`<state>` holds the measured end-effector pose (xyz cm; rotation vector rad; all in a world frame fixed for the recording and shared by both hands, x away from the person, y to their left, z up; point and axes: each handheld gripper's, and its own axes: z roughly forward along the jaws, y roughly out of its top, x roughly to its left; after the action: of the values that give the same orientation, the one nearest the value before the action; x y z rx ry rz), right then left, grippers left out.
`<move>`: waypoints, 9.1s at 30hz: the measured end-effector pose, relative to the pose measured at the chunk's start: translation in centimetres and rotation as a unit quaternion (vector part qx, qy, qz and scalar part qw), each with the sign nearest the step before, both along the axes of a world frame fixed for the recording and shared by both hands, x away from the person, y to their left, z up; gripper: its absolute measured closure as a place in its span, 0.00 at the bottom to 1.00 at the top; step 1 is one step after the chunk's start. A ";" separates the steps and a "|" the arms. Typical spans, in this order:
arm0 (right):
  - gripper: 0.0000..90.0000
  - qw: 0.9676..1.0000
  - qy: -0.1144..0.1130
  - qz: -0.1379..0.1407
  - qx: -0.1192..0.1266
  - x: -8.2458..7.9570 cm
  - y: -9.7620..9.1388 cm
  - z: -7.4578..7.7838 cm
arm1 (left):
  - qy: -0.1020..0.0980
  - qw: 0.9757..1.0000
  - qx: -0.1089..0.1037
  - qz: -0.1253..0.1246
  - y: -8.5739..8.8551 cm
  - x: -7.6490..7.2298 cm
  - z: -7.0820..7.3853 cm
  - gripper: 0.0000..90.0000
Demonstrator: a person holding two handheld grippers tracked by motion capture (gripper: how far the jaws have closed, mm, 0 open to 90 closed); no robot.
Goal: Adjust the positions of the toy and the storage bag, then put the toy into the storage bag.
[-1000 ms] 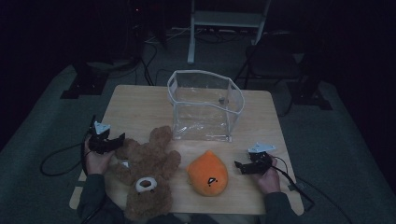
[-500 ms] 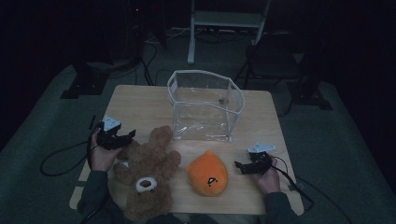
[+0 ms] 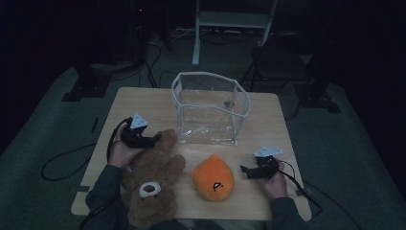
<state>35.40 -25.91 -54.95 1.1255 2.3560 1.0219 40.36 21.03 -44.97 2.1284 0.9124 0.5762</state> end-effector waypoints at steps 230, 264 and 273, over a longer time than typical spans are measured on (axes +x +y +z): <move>0.16 1.000 0.000 -0.003 0.000 -0.1 0.0 0.0 | 0.008 0.988 -0.019 -0.155 0.7 -7.2 -0.1 0.28; 0.16 1.000 0.000 -0.003 -0.001 -0.1 0.0 0.0 | 0.069 0.973 0.088 -0.200 -3.8 -4.7 -3.5 0.02; 0.16 1.000 0.000 -0.003 0.000 -0.1 0.0 0.0 | 0.055 0.979 0.080 -0.182 -3.9 -4.9 -3.7 0.21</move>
<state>35.30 -25.92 -54.95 1.1318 2.3518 1.0186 35.44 17.18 -48.68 2.4166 0.5252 0.3557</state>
